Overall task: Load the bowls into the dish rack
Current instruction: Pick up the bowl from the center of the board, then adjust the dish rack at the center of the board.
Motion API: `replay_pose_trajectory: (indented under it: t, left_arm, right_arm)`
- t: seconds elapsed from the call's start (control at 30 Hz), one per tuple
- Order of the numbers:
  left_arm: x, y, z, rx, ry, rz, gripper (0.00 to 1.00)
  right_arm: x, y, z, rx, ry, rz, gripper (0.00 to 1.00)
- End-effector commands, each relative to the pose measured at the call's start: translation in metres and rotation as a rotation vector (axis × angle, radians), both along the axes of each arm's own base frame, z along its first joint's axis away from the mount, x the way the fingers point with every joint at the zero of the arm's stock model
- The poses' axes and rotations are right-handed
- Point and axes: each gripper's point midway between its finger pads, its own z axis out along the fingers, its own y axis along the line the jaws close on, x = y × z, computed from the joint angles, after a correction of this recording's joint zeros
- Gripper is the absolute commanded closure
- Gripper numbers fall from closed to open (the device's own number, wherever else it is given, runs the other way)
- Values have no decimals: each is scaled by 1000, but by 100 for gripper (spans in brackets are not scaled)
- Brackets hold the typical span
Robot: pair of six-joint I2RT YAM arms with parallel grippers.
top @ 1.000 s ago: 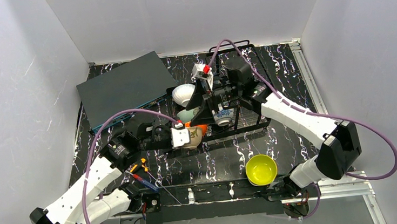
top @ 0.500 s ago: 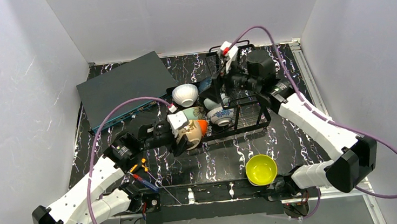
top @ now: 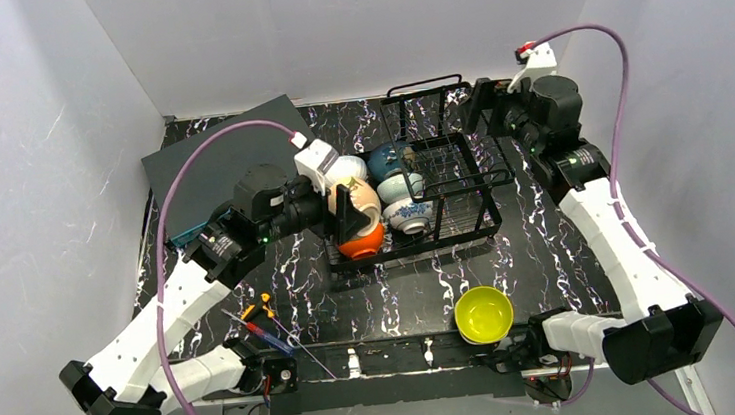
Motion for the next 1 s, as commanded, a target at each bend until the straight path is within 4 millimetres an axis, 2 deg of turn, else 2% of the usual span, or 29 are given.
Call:
replay_pose_trajectory:
  t: [0.0,0.1,0.23,0.4,0.53,0.57,0.63,0.67,0.77,0.87,0.97]
  left_arm:
    - [0,-11,46,-140,52,30,100]
    - [1,-18,53,-162,108,31,100]
    - [3,-26,62,-199,149,23,100]
    - [9,-28,73,-237,215,48,100]
    - [13,-31,74,-267,259,49,100]
    - [14,-32,73,-273,273,49,100]
    - [16,-31,74,-295,291,49,100]
    - [17,-31,74,-307,302,49,100]
    - [21,-30,78,-352,327,49,100]
    - [24,-25,81,-374,329,61,100]
    - [25,-21,85,-392,315,73,100]
  right_arm:
    - [3,-56,-11,-50,47,-264,1]
    - [3,-55,-28,-54,91,-236,1]
    - [-1,-33,-52,-11,171,-118,3]
    - [-15,-18,-81,10,259,-27,10]
    - [-29,-11,-91,13,296,28,17]
    - [-32,-10,-91,18,299,41,20]
    - [-38,-6,-90,26,301,69,32]
    - [-41,-2,-88,35,301,91,41]
    - [-49,10,-89,76,323,158,56]
    - [-57,24,-94,124,367,242,65]
    - [-69,43,-96,184,409,356,68]
